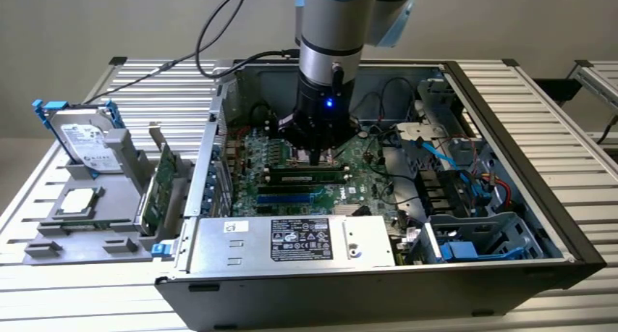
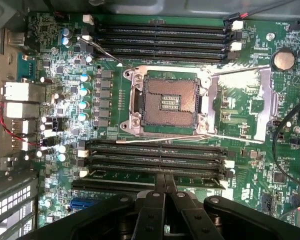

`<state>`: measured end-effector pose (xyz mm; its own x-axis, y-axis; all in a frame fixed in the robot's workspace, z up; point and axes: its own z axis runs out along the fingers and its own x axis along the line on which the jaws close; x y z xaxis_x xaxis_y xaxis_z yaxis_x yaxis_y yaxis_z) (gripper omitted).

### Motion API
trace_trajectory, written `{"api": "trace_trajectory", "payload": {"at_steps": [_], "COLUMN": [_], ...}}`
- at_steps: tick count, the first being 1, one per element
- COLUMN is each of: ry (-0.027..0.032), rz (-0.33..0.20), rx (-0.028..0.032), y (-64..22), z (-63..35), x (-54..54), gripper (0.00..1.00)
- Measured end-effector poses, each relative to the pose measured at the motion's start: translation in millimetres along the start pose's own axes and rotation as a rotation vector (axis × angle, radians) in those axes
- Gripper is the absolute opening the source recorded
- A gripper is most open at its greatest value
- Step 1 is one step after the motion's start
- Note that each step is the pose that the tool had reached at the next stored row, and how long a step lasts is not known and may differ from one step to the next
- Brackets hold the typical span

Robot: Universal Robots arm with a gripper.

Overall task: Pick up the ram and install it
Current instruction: 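Press down the ram until it locks into place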

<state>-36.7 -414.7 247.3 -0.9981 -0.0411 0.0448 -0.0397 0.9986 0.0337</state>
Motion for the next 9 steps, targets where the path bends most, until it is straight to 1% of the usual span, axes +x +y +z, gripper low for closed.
{"api": "trace_trajectory", "payload": {"at_steps": [6, 9], "ry": [0.0000, -0.0002], "rz": [0.009, 0.009], "rx": [0.0067, 0.0060], "y": [-6.5, -7.8], "z": [-2.9, -2.9], "x": [0.4, 0.5], "gripper": [0.11, 0.11]}}
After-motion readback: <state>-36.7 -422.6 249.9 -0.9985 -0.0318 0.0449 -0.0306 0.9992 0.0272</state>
